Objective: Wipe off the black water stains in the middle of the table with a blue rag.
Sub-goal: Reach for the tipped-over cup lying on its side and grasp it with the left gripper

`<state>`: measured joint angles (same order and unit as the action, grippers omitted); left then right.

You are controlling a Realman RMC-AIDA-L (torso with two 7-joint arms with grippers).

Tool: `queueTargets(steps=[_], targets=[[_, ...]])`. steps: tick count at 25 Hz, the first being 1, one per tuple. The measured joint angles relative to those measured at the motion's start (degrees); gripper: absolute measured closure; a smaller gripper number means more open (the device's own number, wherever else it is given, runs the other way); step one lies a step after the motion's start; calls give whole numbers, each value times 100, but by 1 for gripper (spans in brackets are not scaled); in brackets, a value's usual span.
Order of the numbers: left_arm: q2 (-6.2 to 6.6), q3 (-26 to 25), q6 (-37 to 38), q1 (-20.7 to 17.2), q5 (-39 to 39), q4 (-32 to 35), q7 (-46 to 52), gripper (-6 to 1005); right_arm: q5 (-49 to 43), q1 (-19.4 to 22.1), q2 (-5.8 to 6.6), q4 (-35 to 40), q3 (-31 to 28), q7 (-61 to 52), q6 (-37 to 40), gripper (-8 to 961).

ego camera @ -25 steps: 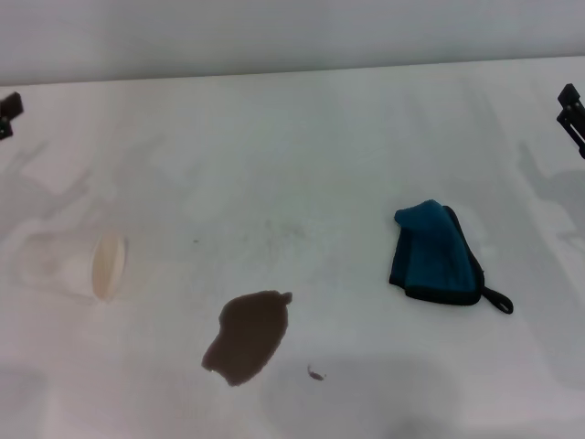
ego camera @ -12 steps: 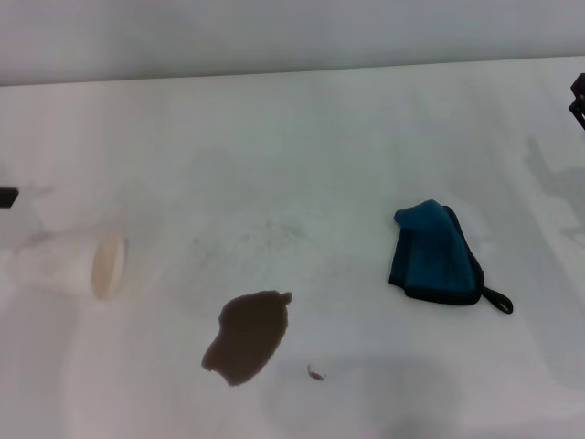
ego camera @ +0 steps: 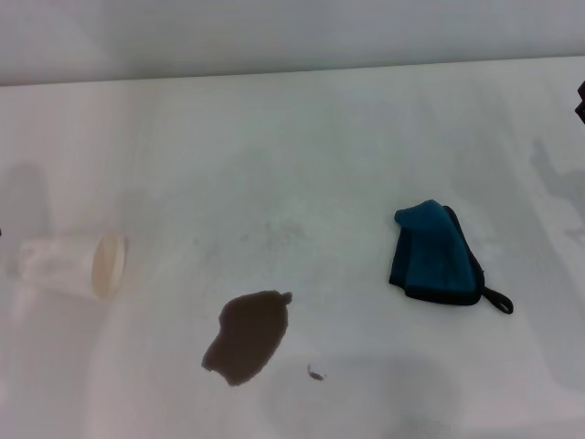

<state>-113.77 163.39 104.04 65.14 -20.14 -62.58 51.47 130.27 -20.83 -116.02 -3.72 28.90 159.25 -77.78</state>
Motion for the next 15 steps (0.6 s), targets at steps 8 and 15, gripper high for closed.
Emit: queueTargets(steps=[8,15], targets=[[-341,0,-569,-19,-83,-62,-1239,122,-2,-17,-3,-110,1,2,-81,79],[-502,-9,-882,-94,-74,8,-1910,121,-2,37,-8,-292,-4,2,-244,79]])
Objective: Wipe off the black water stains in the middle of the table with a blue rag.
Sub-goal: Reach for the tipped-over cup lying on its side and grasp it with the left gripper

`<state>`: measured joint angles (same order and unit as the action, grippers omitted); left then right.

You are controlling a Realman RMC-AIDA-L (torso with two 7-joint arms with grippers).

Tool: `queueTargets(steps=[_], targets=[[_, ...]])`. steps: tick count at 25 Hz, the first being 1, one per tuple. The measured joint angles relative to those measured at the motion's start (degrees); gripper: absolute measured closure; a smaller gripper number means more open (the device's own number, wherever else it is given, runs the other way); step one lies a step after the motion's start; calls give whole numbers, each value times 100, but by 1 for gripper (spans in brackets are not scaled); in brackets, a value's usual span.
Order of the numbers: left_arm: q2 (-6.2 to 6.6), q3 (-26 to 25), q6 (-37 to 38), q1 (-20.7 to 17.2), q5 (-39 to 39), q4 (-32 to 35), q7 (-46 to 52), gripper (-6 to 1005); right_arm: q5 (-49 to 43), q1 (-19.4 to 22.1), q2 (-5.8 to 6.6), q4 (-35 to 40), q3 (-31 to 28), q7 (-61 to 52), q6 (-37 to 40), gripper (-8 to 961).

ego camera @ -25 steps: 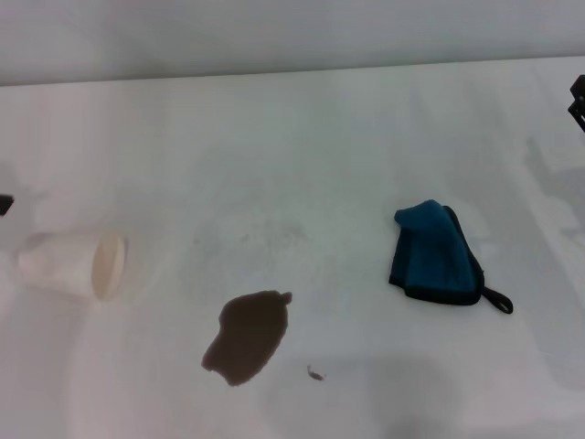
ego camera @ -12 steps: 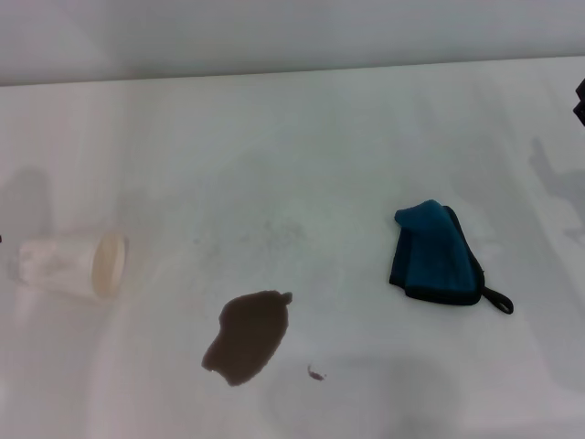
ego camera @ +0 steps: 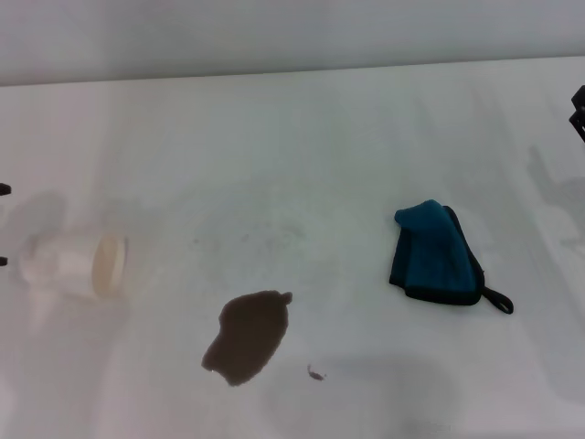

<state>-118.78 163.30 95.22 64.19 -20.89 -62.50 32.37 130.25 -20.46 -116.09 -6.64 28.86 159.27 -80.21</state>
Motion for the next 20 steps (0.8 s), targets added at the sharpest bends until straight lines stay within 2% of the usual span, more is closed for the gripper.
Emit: queueTargets(steps=[8,11,20], targets=[[-17,-10,-172,-161,225,351,-440,121,0,13,-1,-169,-74,-2,-230,79],[-20,-9,-321,-246,300,748,-510,122,-4,7,-1,-206,-201,-2,-241,79],[2,-9,-681,-345,317,1389,-470,121,-1,-10,-1,-210,-262,-2,-277,78]])
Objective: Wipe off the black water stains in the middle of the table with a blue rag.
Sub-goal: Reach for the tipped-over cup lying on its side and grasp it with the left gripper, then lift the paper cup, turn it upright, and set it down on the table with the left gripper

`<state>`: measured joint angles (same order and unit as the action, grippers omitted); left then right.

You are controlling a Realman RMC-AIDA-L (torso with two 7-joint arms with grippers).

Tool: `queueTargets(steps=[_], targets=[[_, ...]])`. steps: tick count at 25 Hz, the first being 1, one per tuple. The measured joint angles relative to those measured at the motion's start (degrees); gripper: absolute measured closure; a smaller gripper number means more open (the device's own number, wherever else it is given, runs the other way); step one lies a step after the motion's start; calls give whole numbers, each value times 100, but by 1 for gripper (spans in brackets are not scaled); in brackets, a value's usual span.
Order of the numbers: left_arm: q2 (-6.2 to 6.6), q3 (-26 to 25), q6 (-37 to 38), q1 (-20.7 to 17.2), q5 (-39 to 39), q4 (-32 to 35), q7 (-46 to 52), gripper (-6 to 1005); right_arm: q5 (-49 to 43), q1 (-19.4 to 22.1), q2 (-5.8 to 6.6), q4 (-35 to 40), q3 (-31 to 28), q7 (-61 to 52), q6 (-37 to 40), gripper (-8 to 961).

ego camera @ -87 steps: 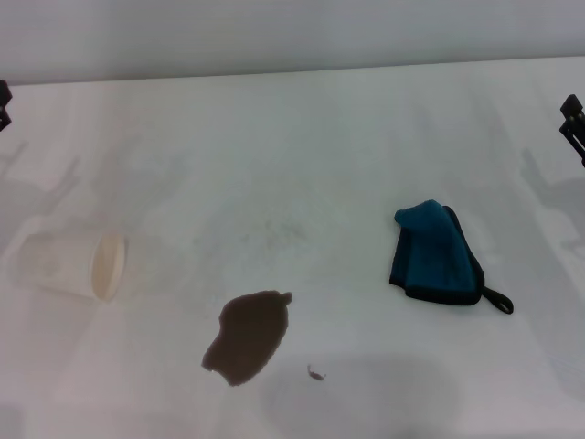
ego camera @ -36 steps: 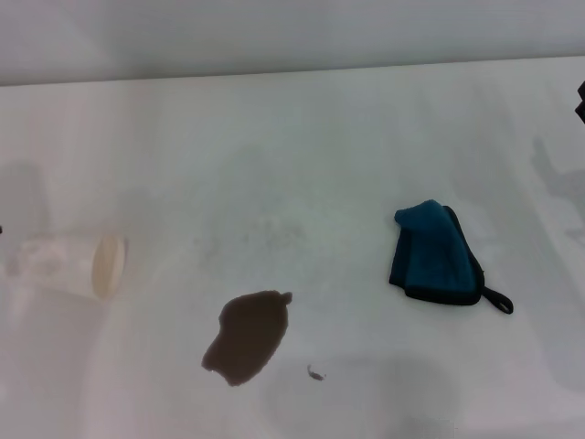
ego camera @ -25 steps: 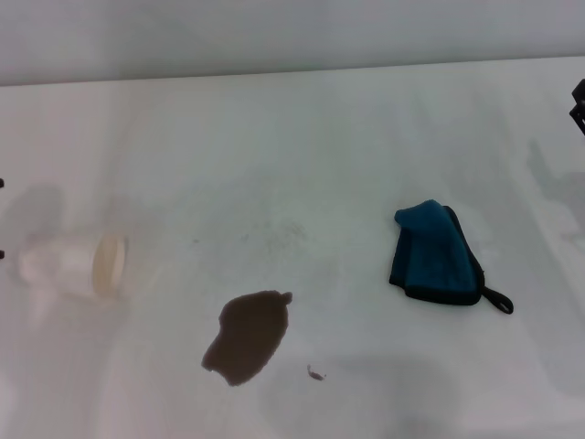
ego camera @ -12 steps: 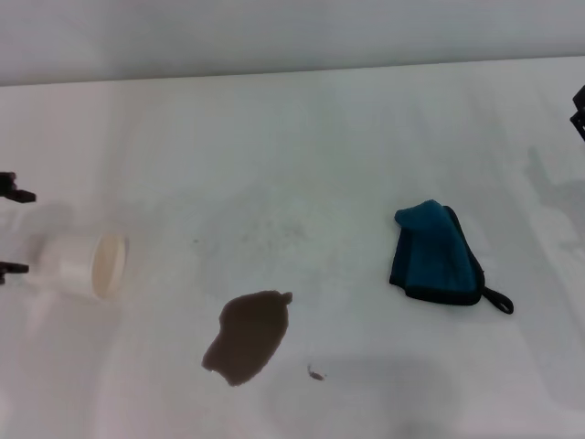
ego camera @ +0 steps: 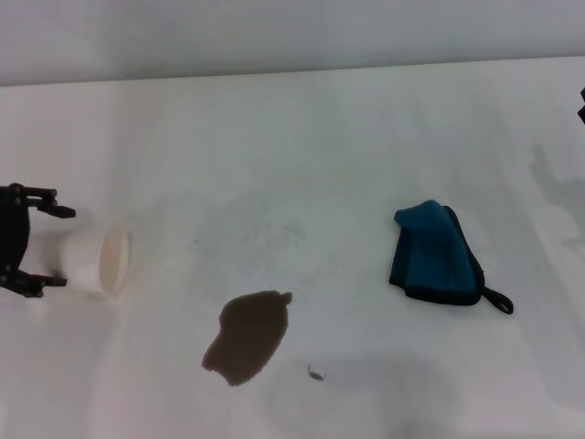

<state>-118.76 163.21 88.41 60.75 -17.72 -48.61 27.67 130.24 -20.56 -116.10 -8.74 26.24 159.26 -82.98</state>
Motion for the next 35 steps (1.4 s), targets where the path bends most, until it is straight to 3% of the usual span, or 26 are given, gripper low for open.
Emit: queueTargets(steps=[19,25,32,35], targets=[[17,-8,-780,-243,38,793,362,122,-1,-18,0,-5,-40,0,-48,78],[21,-8,-782,-291,202,798,364,187,-31,-74,0,-5,-40,0,-35,78],[23,-8,-511,-360,820,742,399,291,-51,-79,0,-5,-7,0,-54,79],[34,-9,-275,-476,1526,739,432,317,-99,-52,3,3,36,0,-108,79]])
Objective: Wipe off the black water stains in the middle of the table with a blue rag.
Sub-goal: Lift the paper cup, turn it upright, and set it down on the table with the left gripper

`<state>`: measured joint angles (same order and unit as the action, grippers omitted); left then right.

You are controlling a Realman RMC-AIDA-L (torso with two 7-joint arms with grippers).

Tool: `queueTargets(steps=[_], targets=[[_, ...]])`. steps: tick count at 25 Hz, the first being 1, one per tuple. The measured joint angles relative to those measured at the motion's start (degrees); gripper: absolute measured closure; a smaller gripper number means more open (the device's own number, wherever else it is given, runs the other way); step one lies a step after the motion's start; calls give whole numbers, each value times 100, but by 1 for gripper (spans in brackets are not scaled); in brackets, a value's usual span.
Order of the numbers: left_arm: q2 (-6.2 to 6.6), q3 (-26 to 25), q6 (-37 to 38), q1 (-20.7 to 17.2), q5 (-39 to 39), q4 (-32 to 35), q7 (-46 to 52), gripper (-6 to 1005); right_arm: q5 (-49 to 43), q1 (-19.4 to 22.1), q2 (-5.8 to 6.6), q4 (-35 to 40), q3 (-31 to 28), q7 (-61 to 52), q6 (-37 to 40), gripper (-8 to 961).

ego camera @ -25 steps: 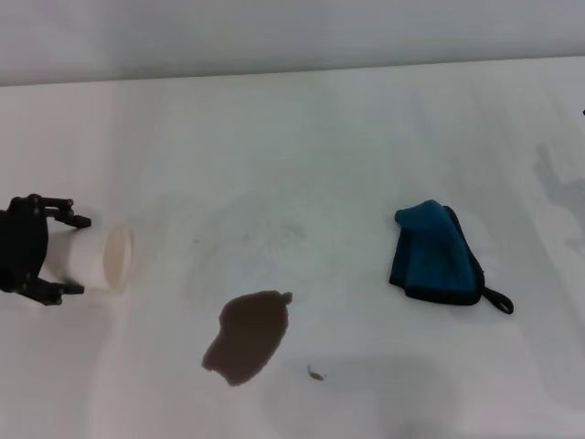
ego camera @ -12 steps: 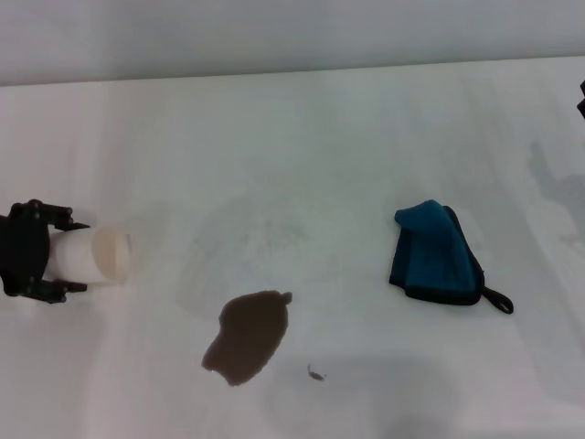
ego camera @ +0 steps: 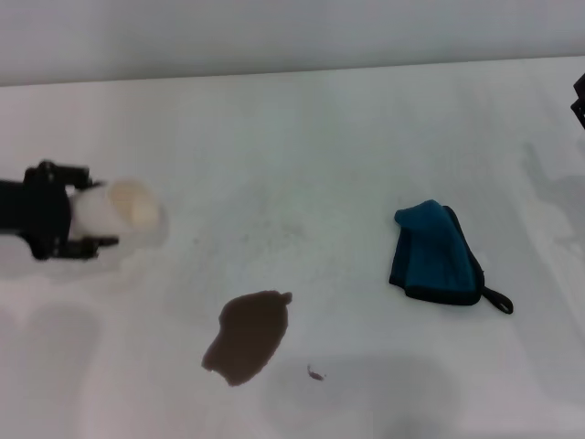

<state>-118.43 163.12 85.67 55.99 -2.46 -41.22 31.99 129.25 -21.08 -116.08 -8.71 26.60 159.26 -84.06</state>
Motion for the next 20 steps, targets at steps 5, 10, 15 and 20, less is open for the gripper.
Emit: queueTargets(steps=[5,10,15,20], targets=[[-21,0,67,-312,1073,269,14,319,-350,121,44,83,22,16,-134,79],[-27,-8,60,-737,2102,781,202,319,-479,243,67,207,51,-85,-190,79],[-32,-9,-23,-1146,2995,1272,292,319,-480,257,73,273,137,-150,-223,79],[-33,-8,-319,-1548,3611,1825,260,320,-481,218,75,398,317,-151,-265,79]])
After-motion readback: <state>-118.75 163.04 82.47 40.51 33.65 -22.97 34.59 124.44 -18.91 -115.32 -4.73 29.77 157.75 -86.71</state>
